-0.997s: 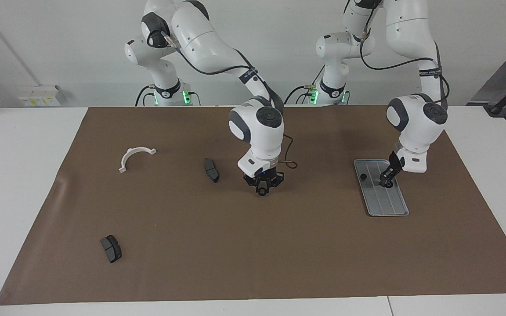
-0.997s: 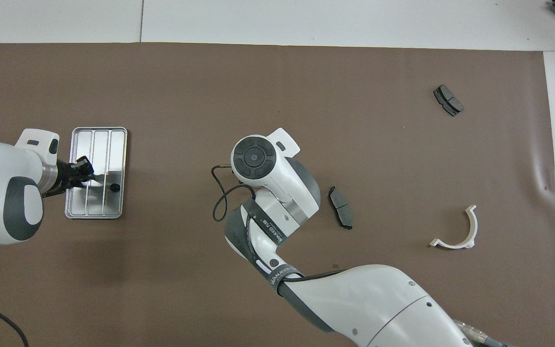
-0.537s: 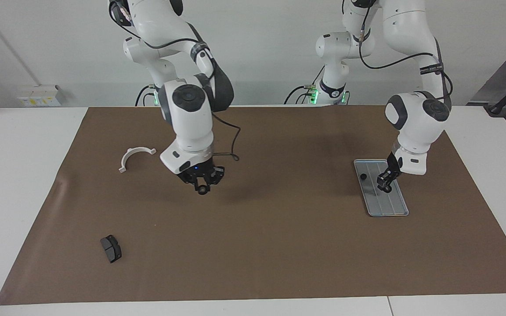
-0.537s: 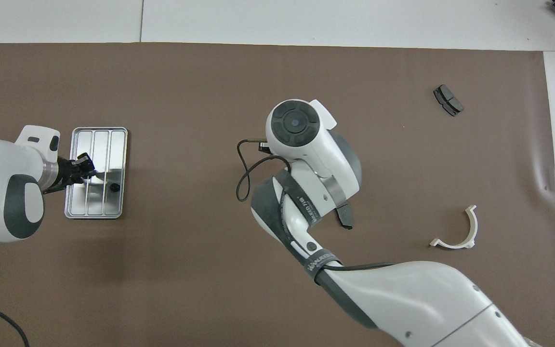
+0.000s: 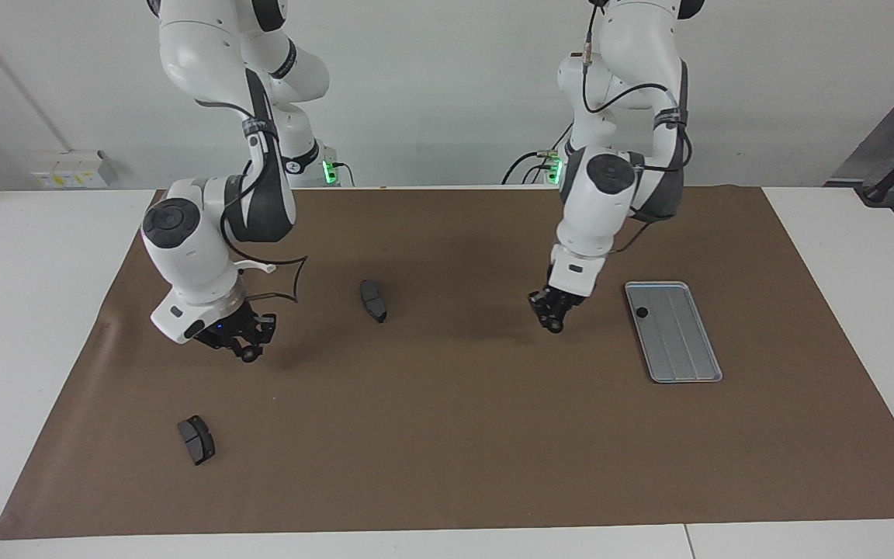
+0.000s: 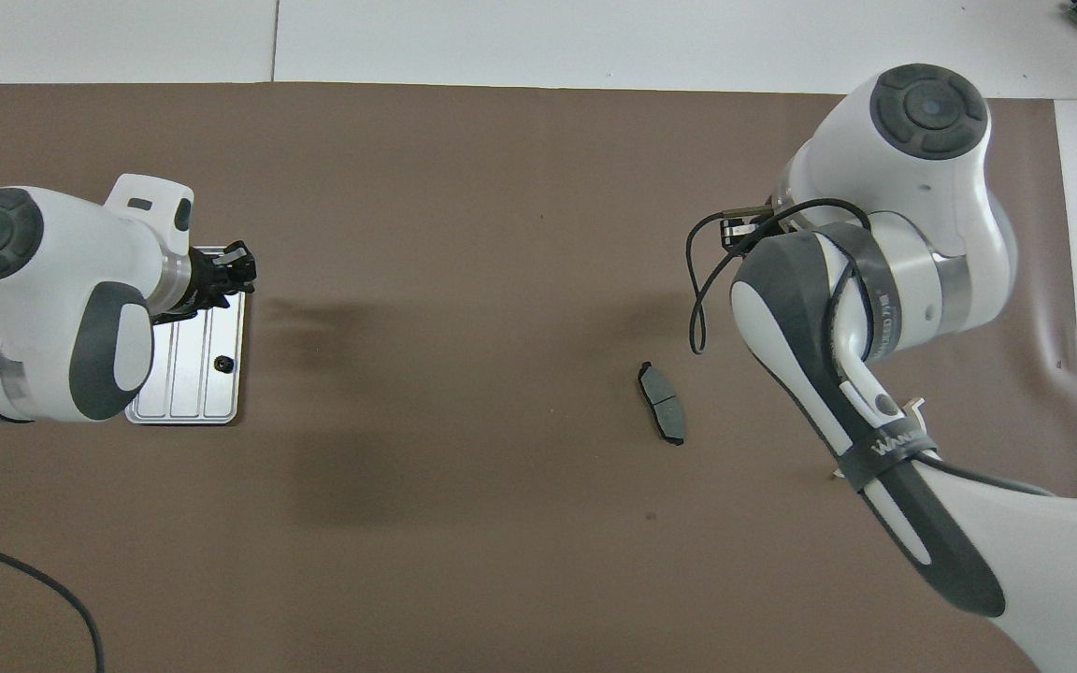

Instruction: Place bearing gear from tray to pile

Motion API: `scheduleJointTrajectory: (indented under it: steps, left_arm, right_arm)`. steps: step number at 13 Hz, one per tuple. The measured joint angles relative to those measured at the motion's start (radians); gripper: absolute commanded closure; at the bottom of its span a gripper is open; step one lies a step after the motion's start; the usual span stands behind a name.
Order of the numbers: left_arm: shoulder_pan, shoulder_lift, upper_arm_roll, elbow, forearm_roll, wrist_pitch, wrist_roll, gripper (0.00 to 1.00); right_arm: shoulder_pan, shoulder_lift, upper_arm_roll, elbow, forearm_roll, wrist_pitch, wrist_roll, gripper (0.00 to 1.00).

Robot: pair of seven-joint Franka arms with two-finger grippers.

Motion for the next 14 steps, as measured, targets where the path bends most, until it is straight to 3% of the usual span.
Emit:
scheduleJointTrajectory:
  steps: [3,4,5,6,7,8,14]
  left_arm:
    - [-0.11,0.097,0.0,0.143,0.0,-0.034,-0.003,0.87]
    - [-0.13,0.135,0.0,0.187,0.0,-0.036,-0.003,0.81]
    - [-0.145,0.164,0.0,0.217,0.0,-0.037,-0.002,0.58]
    - [-0.157,0.179,0.0,0.23,0.0,-0.037,-0.001,0.42]
    - [-0.169,0.185,0.0,0.233,0.0,-0.037,-0.001,0.14]
    - [-0.18,0.185,0.0,0.235,0.0,-0.037,-0.001,0.0]
    - [-0.17,0.183,0.023,0.244,0.0,-0.096,0.0,0.0]
  right_arm:
    - [-0.036,-0.001,0.001,-0.074,0.0,0.046,-0.041,1.0]
    - [-0.043,-0.001,0.001,-0.085,0.0,0.052,-0.046,1.0]
    - [-0.047,-0.002,0.001,-0.096,0.001,0.069,-0.049,1.0]
    - [-0.049,-0.002,0.001,-0.106,0.001,0.088,-0.049,0.73]
    - [-0.049,-0.002,0.002,-0.115,0.001,0.098,-0.049,0.25]
    - [-0.049,-0.002,0.003,-0.119,0.001,0.106,-0.049,0.0]
    - [-0.036,-0.054,0.019,-0.097,0.004,0.111,-0.004,0.0]
